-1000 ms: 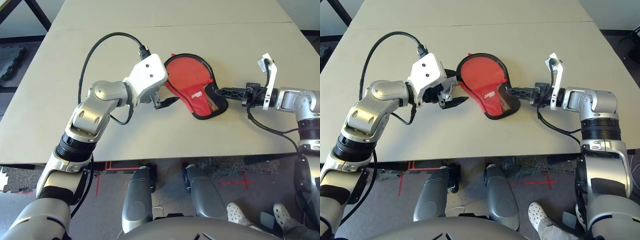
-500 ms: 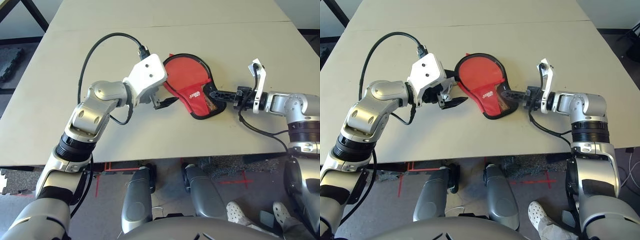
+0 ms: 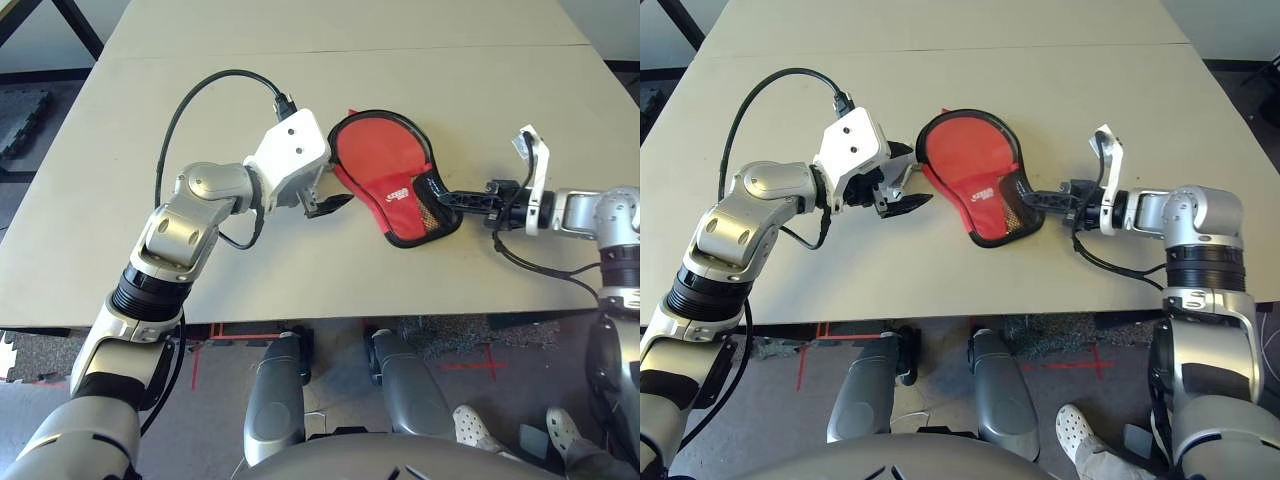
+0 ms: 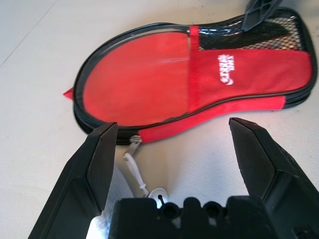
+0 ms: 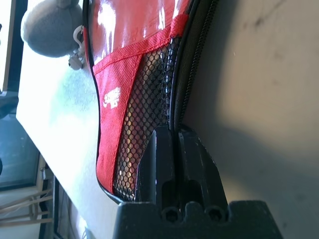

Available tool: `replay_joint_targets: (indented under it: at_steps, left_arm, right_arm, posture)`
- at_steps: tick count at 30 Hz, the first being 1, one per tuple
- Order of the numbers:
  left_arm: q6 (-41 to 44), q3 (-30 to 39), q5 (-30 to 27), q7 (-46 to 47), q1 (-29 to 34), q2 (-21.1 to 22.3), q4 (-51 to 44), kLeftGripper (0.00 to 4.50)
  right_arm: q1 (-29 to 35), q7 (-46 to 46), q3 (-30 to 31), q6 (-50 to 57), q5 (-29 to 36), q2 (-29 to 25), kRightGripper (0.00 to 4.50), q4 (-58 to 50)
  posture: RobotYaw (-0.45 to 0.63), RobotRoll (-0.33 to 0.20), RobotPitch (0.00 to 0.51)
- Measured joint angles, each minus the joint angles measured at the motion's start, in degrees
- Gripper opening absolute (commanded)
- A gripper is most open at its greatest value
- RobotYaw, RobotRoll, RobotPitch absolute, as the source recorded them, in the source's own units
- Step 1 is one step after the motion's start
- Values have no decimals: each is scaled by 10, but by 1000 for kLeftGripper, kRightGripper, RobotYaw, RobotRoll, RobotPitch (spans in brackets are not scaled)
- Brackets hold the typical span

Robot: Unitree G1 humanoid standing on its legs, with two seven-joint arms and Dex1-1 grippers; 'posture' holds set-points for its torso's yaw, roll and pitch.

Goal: Store the ping-pong paddle in its case and zip it.

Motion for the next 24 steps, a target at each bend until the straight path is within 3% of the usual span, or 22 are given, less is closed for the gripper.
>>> replay_joint_targets:
  at_steps: [5,10,17,24]
  left_arm:
    - [-5,2,0,0,0,-1,3,4500]
    - [-9,3,0,0,-1,-3,11,4500]
    - [-13,3,0,0,0,-6,20,4500]
    - [-15,3,0,1,-1,-6,20,4500]
  right_arm:
    - [53,-4,-27,59,39,-13,43,-71]
    - [100,-34,-66,112,71,11,43,-146]
    - [112,-78,-103,154,95,45,43,-187]
    - [125,-98,-103,158,127,44,43,-203]
  posture:
    - [14,0,243]
    - [4,0,246]
    - [4,0,246]
    - [15,0,245]
